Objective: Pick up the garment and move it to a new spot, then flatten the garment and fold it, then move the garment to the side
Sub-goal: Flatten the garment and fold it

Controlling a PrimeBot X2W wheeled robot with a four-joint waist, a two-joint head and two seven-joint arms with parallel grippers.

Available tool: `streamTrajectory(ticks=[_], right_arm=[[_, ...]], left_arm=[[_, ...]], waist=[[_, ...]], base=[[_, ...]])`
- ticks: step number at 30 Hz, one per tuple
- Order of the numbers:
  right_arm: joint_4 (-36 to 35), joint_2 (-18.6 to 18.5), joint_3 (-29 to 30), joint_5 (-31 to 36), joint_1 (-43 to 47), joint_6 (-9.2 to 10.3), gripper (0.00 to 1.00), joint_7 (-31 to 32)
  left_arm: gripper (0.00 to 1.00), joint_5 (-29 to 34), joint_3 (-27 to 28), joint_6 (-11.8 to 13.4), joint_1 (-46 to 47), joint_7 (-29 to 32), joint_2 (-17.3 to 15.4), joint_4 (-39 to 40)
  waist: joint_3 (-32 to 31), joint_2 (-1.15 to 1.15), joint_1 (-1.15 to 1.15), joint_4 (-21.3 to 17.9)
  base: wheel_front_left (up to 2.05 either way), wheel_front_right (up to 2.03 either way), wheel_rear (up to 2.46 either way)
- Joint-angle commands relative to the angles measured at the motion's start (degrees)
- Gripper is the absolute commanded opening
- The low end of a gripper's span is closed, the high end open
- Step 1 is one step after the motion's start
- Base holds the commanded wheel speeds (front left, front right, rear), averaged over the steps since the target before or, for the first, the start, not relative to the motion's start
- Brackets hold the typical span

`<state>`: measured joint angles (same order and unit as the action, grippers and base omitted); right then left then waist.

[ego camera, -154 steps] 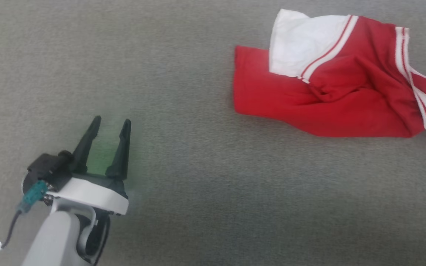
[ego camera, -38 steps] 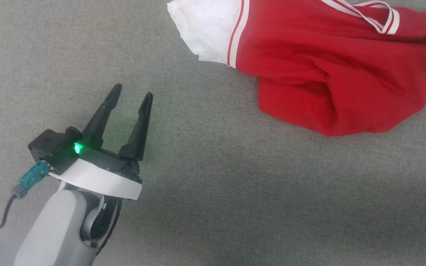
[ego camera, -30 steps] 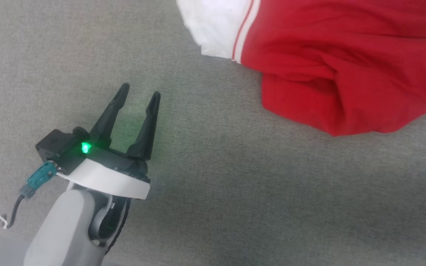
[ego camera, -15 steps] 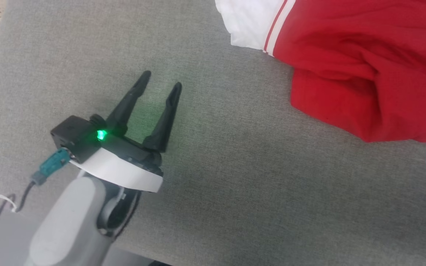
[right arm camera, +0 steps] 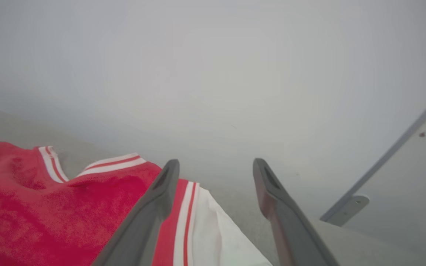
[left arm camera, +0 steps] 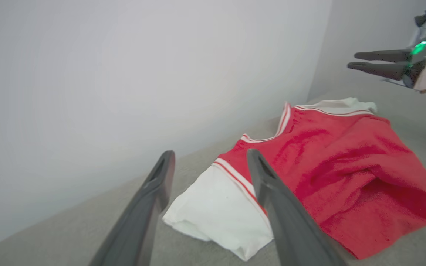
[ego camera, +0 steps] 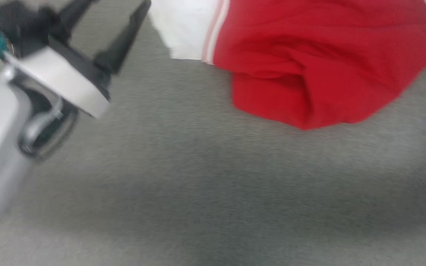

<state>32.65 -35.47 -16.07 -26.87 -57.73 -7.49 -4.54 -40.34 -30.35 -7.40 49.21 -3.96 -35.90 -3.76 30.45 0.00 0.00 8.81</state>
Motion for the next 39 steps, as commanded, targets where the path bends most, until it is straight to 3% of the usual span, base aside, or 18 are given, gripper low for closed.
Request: streamTrajectory(ticks=[1,6,10,17,22,28,30,31,32,33,34,39], right_arm=[[-3.9,1.4,2.2,-0.3,4.4,-0.01,1.00,-2.2],[-12.3,5.2,7.5,0.2,13.2,-0.01,1.00,-4.1],[-21.3,10.3,11.4,0.7,20.4,-0.01,1.00,-3.1],[-32.8,16.6,14.0,2.9,27.9,-0.01,1.00,0.0],[-36.3,18.5,14.4,3.8,29.7,-0.01,1.00,1.1],[-37.9,18.1,15.3,4.1,30.1,-0.01,1.00,2.3],[-38.4,17.2,15.4,4.2,28.5,-0.01,1.00,3.3],[-38.6,16.8,15.2,3.7,27.6,-0.01,1.00,4.0],[-38.6,16.3,14.7,3.0,26.4,-0.01,1.00,5.0],[-38.4,15.6,14.3,2.5,25.0,-0.01,1.00,6.2],[-38.0,14.6,13.5,2.3,23.2,-0.01,1.00,7.7],[-32.5,10.4,8.2,-1.8,10.8,-0.01,1.00,18.3]], left_arm=[[1.00,-2.0,-2.7,-0.1,5.4,3.6,-2.3,-2.3],[1.00,-7.8,-9.4,-0.1,15.6,11.1,-4.4,-8.2],[1.00,-13.7,-16.6,-0.1,24.1,20.2,-6.8,-14.6],[1.00,-22.5,-26.3,-0.1,33.4,34.7,-11.9,-22.1],[1.00,-25.6,-31.2,-0.1,38.2,41.3,-15.1,-25.1],[1.00,-33.3,-35.9,-0.1,37.7,49.3,-16.8,-24.9],[0.83,-35.7,-36.7,-0.1,37.9,51.2,-17.0,-23.6],[0.55,-36.3,-37.1,-0.1,38.1,51.4,-17.0,-22.7],[0.42,-36.5,-37.5,-0.1,38.6,51.1,-17.2,-22.1],[0.13,-36.5,-37.8,-0.1,39.0,50.4,-17.3,-21.6],[0.00,-37.0,-38.1,-0.1,39.3,49.8,-17.0,-21.1],[0.00,-37.1,-39.4,-0.1,41.7,46.9,-14.8,-19.9]], waist=[[0.7,0.00,0.00,-5.6],[2.5,0.00,0.00,-10.7],[4.6,0.00,0.00,-15.5],[8.0,0.00,0.00,-22.5],[10.1,0.00,0.00,-25.6],[10.5,0.00,0.00,-26.0],[10.6,0.00,0.00,-25.3],[10.7,0.00,0.00,-25.0],[10.8,0.00,0.00,-24.7],[11.0,0.00,0.00,-24.4],[11.2,0.00,0.00,-24.0],[12.9,0.00,0.00,-21.3]], base=[[0.00,0.00,0.00],[0.00,0.00,0.00],[0.00,0.00,0.00],[0.00,0.00,0.00],[0.00,0.00,0.00],[0.00,0.00,0.00],[0.00,0.00,0.00],[0.00,0.00,0.00],[0.00,0.00,0.00],[0.00,0.00,0.00],[0.00,0.00,0.00],[0.00,0.00,0.00]])
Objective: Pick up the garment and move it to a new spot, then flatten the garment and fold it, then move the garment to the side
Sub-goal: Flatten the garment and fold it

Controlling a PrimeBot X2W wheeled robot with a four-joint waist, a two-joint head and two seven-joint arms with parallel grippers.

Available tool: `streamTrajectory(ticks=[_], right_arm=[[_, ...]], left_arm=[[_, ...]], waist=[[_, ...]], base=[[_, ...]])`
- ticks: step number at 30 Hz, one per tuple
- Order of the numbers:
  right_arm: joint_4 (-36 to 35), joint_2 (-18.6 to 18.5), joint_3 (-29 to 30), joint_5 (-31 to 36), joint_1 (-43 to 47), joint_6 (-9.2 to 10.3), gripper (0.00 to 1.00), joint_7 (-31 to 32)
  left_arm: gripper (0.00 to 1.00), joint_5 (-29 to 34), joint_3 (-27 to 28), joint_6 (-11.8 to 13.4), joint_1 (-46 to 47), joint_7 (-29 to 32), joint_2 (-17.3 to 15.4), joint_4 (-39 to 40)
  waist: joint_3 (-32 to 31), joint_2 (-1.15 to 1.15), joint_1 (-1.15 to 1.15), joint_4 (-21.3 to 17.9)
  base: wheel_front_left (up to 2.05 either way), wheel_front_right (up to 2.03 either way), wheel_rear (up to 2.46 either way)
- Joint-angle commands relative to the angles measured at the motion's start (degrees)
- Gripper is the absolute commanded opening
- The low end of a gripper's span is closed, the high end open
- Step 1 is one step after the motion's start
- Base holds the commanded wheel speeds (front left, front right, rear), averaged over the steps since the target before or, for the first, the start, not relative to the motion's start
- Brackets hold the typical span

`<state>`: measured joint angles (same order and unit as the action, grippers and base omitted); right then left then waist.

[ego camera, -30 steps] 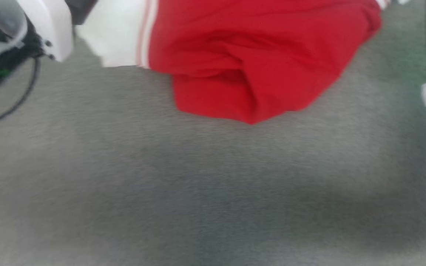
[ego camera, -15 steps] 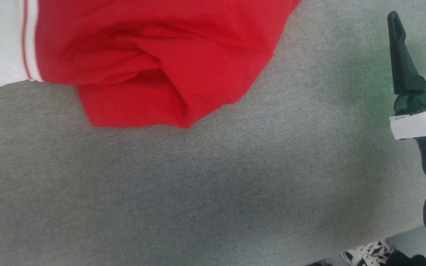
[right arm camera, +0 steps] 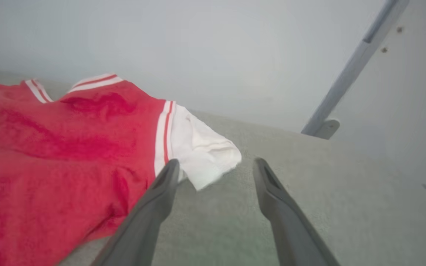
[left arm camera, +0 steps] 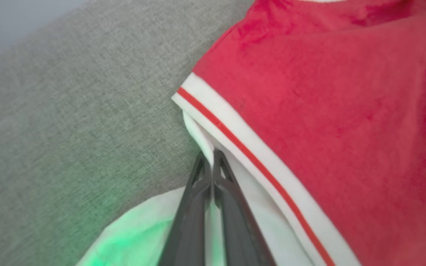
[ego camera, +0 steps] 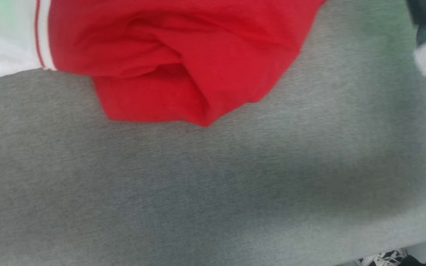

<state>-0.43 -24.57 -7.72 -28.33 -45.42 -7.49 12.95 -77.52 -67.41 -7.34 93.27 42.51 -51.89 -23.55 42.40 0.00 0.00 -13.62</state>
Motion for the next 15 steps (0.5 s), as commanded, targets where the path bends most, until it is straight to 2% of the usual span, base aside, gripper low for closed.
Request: streamTrajectory(ticks=[1,9,15], right_arm=[[2.1,-1.4,-1.6,-1.0,-4.5,-0.01,1.00,2.8],[17.2,-5.5,-14.2,-5.3,-26.3,-0.01,1.00,17.3],[25.5,-6.4,-20.6,-5.0,-35.4,-0.01,1.00,23.7]], left_arm=[[0.00,0.2,-2.6,-0.2,-1.8,-0.1,1.8,0.0],[0.00,-0.7,-5.2,-0.2,0.7,-3.6,7.2,2.1],[0.00,-1.4,-6.4,-0.3,1.5,-5.4,9.7,3.7]], waist=[[1.3,0.00,0.00,1.7],[4.0,0.00,0.00,7.6],[5.3,0.00,0.00,11.0]], base=[[0.00,0.00,0.00],[0.00,0.00,0.00],[0.00,0.00,0.00]])
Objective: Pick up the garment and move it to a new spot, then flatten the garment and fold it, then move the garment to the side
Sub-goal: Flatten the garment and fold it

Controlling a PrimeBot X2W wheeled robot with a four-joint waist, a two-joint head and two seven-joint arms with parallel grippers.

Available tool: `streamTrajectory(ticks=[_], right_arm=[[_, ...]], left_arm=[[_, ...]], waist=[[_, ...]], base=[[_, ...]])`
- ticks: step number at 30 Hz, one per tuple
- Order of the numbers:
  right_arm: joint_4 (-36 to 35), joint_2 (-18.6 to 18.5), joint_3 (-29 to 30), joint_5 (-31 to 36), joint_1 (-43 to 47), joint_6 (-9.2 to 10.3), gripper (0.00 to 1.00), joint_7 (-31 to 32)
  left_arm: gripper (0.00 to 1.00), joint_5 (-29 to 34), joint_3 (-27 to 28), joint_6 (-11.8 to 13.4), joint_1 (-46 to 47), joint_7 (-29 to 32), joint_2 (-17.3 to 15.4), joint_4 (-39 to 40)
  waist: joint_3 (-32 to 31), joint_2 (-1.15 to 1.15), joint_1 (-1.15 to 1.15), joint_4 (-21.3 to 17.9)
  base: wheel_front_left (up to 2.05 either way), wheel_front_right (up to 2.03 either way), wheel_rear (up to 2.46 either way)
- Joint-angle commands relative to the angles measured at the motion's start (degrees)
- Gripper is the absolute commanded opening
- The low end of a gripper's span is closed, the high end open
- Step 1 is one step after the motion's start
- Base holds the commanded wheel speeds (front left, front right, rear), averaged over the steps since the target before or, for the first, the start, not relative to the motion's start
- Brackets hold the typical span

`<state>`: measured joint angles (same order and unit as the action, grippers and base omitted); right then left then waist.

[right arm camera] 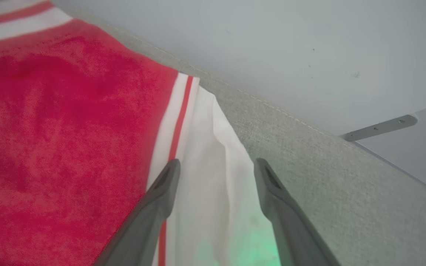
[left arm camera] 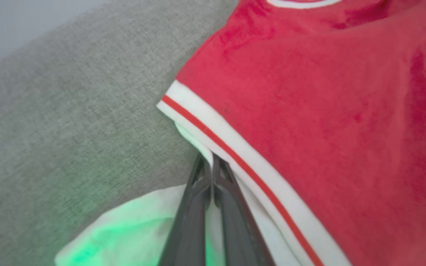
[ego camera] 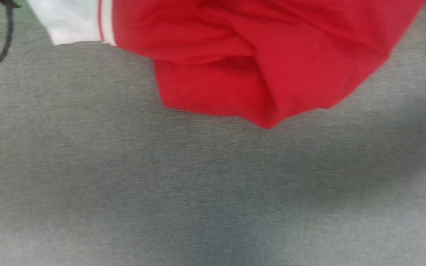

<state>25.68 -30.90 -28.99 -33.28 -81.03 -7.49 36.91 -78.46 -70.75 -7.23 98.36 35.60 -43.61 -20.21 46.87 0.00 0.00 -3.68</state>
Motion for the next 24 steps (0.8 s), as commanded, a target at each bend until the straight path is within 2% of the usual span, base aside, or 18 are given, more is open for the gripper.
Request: streamTrajectory(ticks=[1,11,12,13,15,19,24], right_arm=[[0.8,-0.4,-0.3,0.3,-1.2,-0.01,1.00,0.4],[12.9,0.8,-4.4,-3.5,-8.5,-0.01,1.00,7.8],[13.6,0.8,-4.7,-3.8,-9.0,-0.02,0.42,8.4],[14.3,0.7,-4.8,-3.8,-9.5,-0.01,0.00,8.8],[14.9,0.8,-5.7,-3.9,-10.2,-0.01,0.00,9.2],[15.1,1.0,-5.0,-4.7,-12.2,0.00,0.00,5.1],[15.0,0.9,-3.7,-5.4,-13.1,-0.01,0.00,-2.6]], left_arm=[[0.00,-0.5,-3.2,-0.4,-3.5,1.1,1.9,0.6],[0.00,-1.3,-4.1,-0.4,-3.1,-1.0,3.1,2.3],[0.00,-1.5,-4.1,-0.4,-3.2,-1.1,3.2,2.5],[0.00,-1.6,-4.2,-0.4,-3.2,-1.2,3.2,2.6],[0.00,-1.9,-4.2,-0.4,-3.2,-1.9,3.2,2.7],[0.00,-1.3,-3.8,-0.3,-2.3,-4.9,3.5,2.2],[0.00,-0.8,-2.6,-0.3,-0.4,-14.2,3.7,1.0]], waist=[[1.0,0.00,0.00,1.7],[2.1,0.00,0.00,5.0],[2.2,0.00,0.00,5.1],[2.4,0.00,0.00,5.2],[2.5,0.00,0.00,5.2],[2.1,0.00,0.00,5.0],[-0.2,0.00,0.00,5.2]], base=[[0.00,0.00,0.00],[0.00,0.00,0.00],[0.00,0.00,0.00],[0.00,0.00,0.00],[0.00,0.00,0.00],[0.00,0.00,0.00],[0.00,0.00,0.00]])
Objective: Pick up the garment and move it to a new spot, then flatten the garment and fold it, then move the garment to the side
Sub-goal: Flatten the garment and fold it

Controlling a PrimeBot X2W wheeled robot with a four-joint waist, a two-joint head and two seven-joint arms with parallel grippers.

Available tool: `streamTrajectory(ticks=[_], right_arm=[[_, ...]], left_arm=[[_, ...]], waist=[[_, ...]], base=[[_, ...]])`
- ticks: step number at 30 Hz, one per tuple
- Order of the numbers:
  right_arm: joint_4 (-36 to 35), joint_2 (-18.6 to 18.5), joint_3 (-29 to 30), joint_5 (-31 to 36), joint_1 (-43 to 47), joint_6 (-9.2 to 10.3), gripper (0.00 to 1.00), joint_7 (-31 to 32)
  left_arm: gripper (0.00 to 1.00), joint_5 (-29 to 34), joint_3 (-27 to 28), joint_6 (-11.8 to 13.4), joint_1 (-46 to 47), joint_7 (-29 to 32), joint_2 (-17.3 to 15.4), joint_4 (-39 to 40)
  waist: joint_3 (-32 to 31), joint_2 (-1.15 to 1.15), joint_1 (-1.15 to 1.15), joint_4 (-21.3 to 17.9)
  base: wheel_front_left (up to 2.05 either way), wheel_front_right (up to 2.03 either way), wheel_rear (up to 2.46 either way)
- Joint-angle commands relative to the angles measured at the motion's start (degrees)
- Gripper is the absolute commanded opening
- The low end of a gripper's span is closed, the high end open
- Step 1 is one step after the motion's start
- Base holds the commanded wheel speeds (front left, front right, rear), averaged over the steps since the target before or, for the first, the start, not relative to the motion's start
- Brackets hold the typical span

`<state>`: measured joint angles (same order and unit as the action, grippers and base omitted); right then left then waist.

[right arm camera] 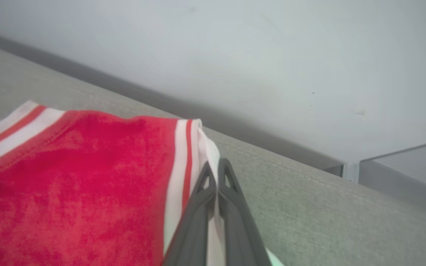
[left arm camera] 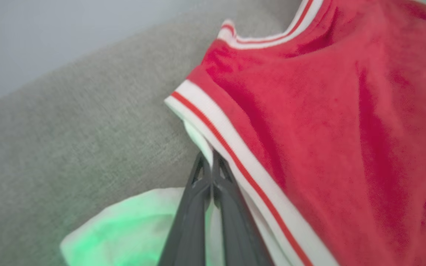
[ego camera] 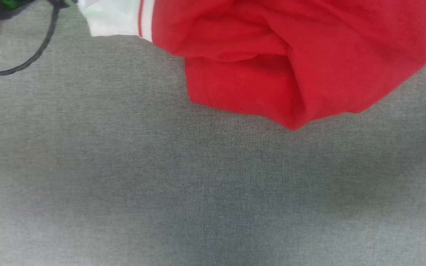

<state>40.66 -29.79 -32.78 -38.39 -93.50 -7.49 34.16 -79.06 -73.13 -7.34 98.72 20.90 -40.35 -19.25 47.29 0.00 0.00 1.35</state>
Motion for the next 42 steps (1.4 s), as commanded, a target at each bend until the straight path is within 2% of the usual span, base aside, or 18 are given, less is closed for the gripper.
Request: streamTrajectory(ticks=[1,4,8,16,22,24,27,31,34,38,42], right_arm=[[0.6,-0.2,1.9,-1.2,-0.7,-0.01,0.00,-3.5],[2.8,-0.3,6.2,-2.0,-1.0,0.00,0.00,-9.7],[7.8,1.6,12.2,-1.0,-2.9,-0.01,0.00,-17.8],[19.8,5.8,22.0,5.4,-11.6,0.04,0.00,-34.1],[25.6,7.7,24.8,9.3,-15.9,0.06,0.00,-41.1],[27.2,8.4,24.9,10.3,-16.8,0.05,0.00,-41.9],[28.0,8.9,24.1,10.7,-16.6,0.04,0.00,-42.4],[25.3,8.4,20.7,8.9,-9.9,0.04,0.00,-41.0],[20.2,7.0,17.1,5.4,-1.2,0.03,0.00,-38.5],[10.3,2.6,13.6,-2.4,15.4,0.04,0.00,-34.0],[-1.3,-2.8,12.9,-9.9,33.9,0.04,0.00,-30.1]], left_arm=[[0.00,-1.4,0.7,-0.2,-0.5,-4.0,0.3,-1.0],[0.00,-1.6,0.9,-0.1,0.1,-9.5,0.6,-2.4],[0.00,-1.4,1.7,-0.1,1.4,-17.3,0.9,-5.9],[0.00,-1.4,7.5,-0.1,9.0,-32.2,4.1,-19.7],[0.00,-0.3,10.2,0.0,13.9,-35.3,7.3,-26.3],[0.00,-0.5,10.1,0.0,14.3,-35.6,8.4,-26.6],[0.00,-0.8,9.8,0.0,11.9,-35.8,8.3,-25.7],[0.00,-3.4,8.1,-0.1,4.1,-35.8,7.2,-20.1],[0.00,-5.9,6.0,-0.1,-3.9,-35.9,3.8,-12.9],[0.00,-8.7,5.4,-0.1,-16.2,-36.2,-0.5,-3.3],[0.00,-8.5,5.9,-0.1,-29.2,-36.1,-4.4,5.2]], waist=[[-1.9,0.00,0.00,0.4],[-3.8,0.00,0.00,0.8],[-6.3,0.00,0.00,0.7],[-11.2,0.00,0.00,-0.5],[-13.4,0.00,0.00,-1.0],[-13.8,0.00,0.00,-0.7],[-13.9,0.00,0.00,-0.1],[-15.2,0.00,0.00,0.7],[-16.6,0.00,0.00,1.0],[-19.0,0.00,0.00,1.3],[-21.1,0.00,0.00,1.4]], base=[[0.00,0.00,0.00],[0.00,0.00,0.00],[0.00,0.00,0.00],[0.00,0.00,0.00],[0.00,0.00,0.00],[0.00,0.00,0.00],[0.00,0.00,0.00],[0.00,0.00,0.00],[0.00,0.00,0.00],[0.00,0.00,0.00],[0.00,0.00,0.00]])
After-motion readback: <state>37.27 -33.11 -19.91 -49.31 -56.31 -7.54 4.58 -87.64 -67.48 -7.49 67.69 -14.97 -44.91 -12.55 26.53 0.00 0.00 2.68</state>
